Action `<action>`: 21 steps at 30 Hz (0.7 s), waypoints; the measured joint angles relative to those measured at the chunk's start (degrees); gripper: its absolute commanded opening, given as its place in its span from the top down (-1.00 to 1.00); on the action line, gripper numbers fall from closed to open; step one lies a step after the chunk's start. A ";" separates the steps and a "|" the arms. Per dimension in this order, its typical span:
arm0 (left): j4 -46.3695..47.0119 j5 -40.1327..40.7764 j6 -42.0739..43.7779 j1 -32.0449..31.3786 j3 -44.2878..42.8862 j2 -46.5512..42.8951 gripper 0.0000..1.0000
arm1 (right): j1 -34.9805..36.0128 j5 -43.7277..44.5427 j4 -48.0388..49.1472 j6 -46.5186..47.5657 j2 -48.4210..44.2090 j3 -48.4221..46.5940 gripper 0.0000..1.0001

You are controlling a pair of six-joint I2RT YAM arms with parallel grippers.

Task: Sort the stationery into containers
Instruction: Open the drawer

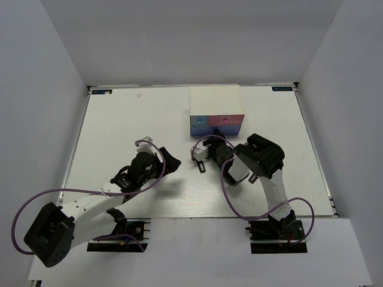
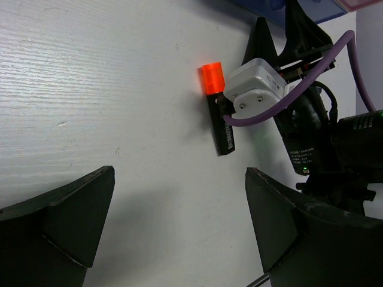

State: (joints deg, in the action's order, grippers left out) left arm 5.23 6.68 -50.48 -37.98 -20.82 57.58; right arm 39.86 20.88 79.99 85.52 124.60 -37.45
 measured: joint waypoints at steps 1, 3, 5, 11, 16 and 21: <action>0.00 0.02 0.00 0.00 0.00 0.00 -1.00 | 0.00 0.00 -0.11 -0.07 0.00 0.00 0.01; 0.00 0.00 0.00 0.00 0.00 0.02 -1.00 | -0.07 -0.02 -0.28 -0.39 0.02 0.02 0.13; 0.00 0.02 0.00 0.00 0.00 0.02 -1.00 | -0.09 -0.04 0.22 -0.74 0.00 0.02 0.26; 0.00 0.11 -0.02 0.00 0.00 0.00 -1.00 | -0.11 -0.15 2.12 -1.36 -0.17 0.50 0.85; -0.02 0.35 0.00 0.00 0.00 -0.07 -1.00 | -0.17 -0.37 -0.42 -3.15 -0.13 2.86 0.91; -0.04 0.42 0.00 0.00 0.00 -0.07 -1.00 | -0.31 -0.66 0.76 -3.89 -0.59 4.74 0.89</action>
State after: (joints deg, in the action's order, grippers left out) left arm 5.19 7.09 -50.48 -37.98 -20.82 57.52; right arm 39.55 20.23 80.75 81.62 124.01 -32.71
